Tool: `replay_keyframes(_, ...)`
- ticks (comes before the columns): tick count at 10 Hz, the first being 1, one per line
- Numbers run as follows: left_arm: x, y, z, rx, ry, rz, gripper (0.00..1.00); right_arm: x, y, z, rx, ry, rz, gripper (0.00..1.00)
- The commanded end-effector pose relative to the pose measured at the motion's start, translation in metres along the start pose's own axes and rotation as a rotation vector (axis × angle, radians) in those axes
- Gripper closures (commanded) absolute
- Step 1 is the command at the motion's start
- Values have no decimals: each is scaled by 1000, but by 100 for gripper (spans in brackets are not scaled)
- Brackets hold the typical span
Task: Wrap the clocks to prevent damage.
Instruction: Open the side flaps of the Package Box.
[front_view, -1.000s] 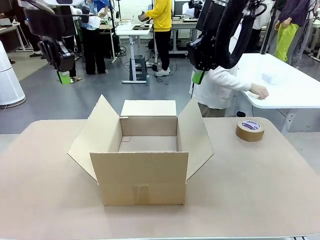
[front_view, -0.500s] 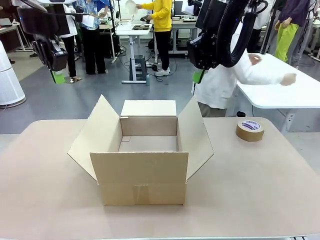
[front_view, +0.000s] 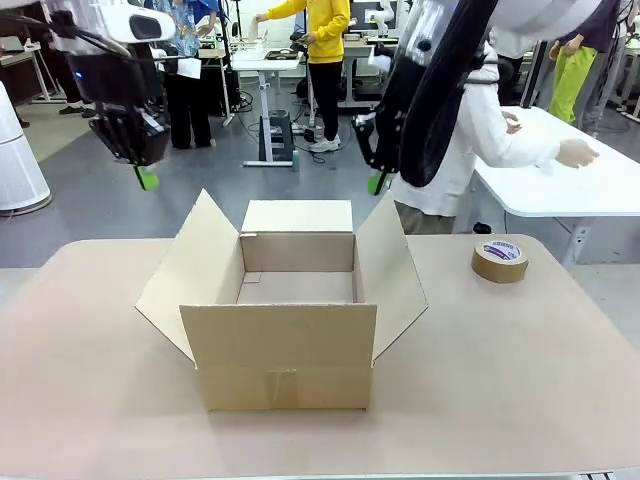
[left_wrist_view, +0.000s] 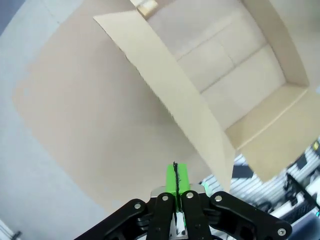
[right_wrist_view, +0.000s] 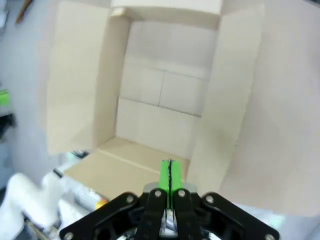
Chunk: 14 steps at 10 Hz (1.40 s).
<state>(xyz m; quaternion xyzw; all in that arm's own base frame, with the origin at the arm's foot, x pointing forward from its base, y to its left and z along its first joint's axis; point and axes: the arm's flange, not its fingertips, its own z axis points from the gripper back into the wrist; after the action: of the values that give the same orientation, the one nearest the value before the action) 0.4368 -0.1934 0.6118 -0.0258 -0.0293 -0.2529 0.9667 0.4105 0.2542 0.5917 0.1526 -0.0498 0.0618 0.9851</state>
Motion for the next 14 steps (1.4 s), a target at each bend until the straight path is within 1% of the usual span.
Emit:
replay_keyframes(1, 5, -15, -14, 33, -65, 93, 100, -8, 5, -21, -67, -39, -128, 99)
replay_keyframes(2, 13, -21, -25, 60, -72, 119, 100, -9, 5, -33, -112, -42, -146, 99)
replay_keyframes(4, 25, -26, -50, 68, -62, 157, 100, -8, 2, -51, -154, -47, -157, 99)
replay_keyframes(5, 31, -25, -64, 59, -56, 180, 100, -7, -1, -60, -161, -40, -165, 99)
replay_keyframes(7, 41, -22, -91, 47, -54, 226, 100, -5, -9, -75, -219, -56, -198, 99)
replay_keyframes(9, 43, -20, -108, 59, -25, 238, 100, -4, -19, -88, -257, -64, -219, 99)
replay_keyframes(10, 43, -16, -114, 78, -19, 249, 100, -4, -25, -97, -289, -87, -225, 99)
replay_keyframes(12, 37, 1, -130, 129, 18, 292, 100, -5, -43, -117, -307, -68, -245, 99)
replay_keyframes(14, 29, 21, -145, 148, 54, 328, 100, -7, -60, -134, -316, -46, -268, 99)
